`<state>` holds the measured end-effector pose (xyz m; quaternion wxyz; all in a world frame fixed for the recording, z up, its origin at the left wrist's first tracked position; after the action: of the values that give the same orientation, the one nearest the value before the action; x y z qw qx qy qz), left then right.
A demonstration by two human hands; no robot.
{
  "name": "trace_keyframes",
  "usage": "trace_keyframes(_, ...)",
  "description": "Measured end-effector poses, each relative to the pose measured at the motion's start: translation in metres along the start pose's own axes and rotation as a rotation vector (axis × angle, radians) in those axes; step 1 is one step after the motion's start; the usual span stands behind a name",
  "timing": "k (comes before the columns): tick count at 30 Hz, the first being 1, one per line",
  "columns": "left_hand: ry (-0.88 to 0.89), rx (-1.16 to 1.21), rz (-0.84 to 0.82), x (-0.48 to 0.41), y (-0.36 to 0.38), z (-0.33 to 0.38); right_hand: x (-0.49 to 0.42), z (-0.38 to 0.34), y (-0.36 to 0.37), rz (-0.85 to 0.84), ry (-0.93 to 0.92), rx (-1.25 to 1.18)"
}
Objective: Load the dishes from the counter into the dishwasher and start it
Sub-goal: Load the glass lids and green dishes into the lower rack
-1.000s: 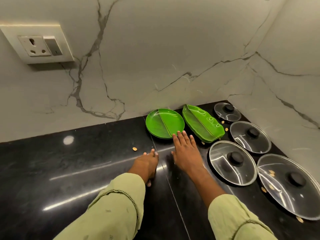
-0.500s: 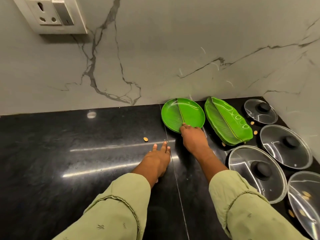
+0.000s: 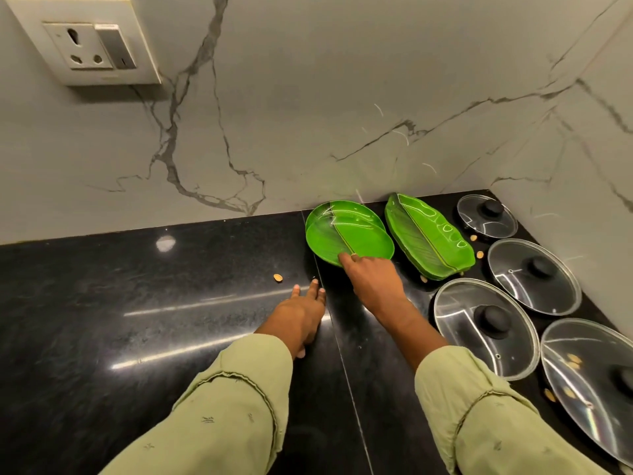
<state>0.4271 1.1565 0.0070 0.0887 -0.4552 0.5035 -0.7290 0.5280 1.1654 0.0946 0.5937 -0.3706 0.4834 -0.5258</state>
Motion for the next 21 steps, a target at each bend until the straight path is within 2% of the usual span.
trace_keyframes(11,0.059,-0.033,0.094,0.011,-0.010,-0.001,0.087,-0.012,-0.023,0.230,0.100,-0.042)
trace_keyframes(16,0.140,-0.177,0.367,0.043,-0.020,0.005,0.135,-0.018,-0.047,0.281,0.167,0.008)
trace_keyframes(18,0.161,-0.158,0.452,0.064,-0.013,0.007,0.152,-0.020,-0.055,0.277,0.198,0.019)
trace_keyframes(21,0.143,-0.072,0.489,0.090,0.003,0.000,0.178,-0.025,-0.068,0.310,0.246,0.025)
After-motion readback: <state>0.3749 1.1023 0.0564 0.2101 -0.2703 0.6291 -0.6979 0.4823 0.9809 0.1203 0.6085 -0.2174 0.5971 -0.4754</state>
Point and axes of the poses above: each hand's wrist, its own x-axis away from the middle knuckle, its own y-axis out of the palm, z = x × y, the point moved 10 cm from there along -x, towards the middle knuckle, and after that the axes turned 10 degrees about z, right-handed, at the moved point
